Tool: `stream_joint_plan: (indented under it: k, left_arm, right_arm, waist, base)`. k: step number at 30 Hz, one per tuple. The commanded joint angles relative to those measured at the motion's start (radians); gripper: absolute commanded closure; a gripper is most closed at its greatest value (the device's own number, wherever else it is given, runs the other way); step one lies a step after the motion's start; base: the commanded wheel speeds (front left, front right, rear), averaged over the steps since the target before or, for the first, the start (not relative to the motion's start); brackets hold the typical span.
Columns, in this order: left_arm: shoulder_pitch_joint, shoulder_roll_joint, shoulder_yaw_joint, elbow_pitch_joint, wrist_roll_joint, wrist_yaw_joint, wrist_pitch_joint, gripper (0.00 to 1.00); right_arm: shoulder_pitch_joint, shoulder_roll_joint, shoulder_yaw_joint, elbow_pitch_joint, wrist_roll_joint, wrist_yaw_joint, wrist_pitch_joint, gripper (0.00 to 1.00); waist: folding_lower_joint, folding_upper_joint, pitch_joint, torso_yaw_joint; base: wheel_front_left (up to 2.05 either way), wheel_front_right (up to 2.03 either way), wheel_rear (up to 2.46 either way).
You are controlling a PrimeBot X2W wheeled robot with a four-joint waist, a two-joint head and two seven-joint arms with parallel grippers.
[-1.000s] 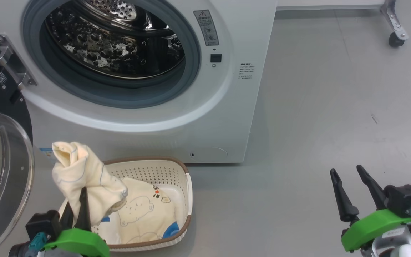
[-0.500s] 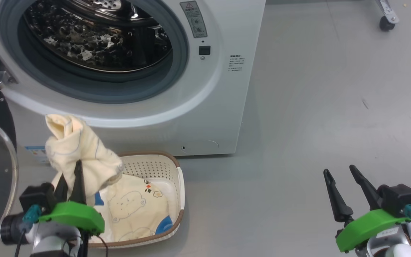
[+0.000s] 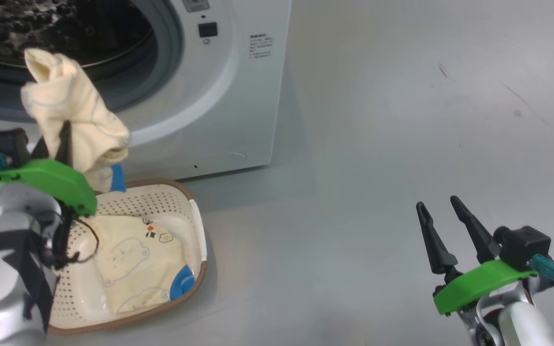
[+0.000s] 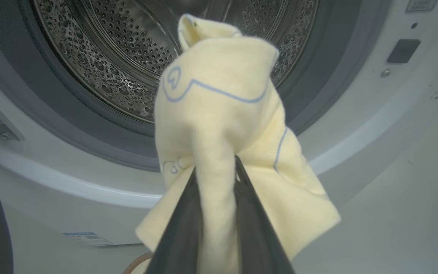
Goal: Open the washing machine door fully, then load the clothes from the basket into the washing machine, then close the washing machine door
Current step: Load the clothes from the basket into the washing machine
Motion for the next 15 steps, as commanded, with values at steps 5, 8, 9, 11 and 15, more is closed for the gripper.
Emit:
stream_joint_plan:
  k: [5, 8, 9, 11, 15]
  left_arm:
    - [-0.217, 0.124, 0.06, 0.068, -0.01, -0.032, 0.092, 1.0]
    - [-0.303, 0.164, 0.069, 0.123, -0.015, -0.043, 0.133, 1.0]
    - [-0.329, 0.177, 0.072, 0.138, -0.016, -0.045, 0.146, 1.0]
    - [-0.379, 0.2, 0.074, 0.163, -0.016, -0.053, 0.155, 1.0]
    - [-0.456, 0.235, 0.075, 0.187, -0.005, -0.057, 0.148, 1.0]
  right_arm:
    - [-0.077, -0.015, 0.054, 0.012, 0.043, 0.0, -0.047, 0.0]
    - [-0.101, -0.015, 0.076, 0.035, 0.064, 0.0, -0.064, 0.0]
    - [-0.109, -0.015, 0.085, 0.039, 0.072, 0.0, -0.069, 0.0]
    - [-0.122, -0.015, 0.096, 0.05, 0.084, 0.0, -0.077, 0.0]
    - [-0.141, -0.015, 0.113, 0.064, 0.101, 0.0, -0.085, 0.0]
  waist:
    - [0.0, 0.0, 0.135, -0.112]
    - [0.0, 0.0, 0.177, -0.141]
    - [0.0, 0.0, 0.193, -0.151]
    - [0.0, 0.0, 0.216, -0.166]
    - [0.0, 0.0, 0.257, -0.187]
  base:
    - [0.0, 0.0, 0.0]
    - [0.0, 0.0, 0.0]
    - [0.0, 0.0, 0.0]
    - [0.0, 0.0, 0.0]
    - [0.0, 0.0, 0.0]
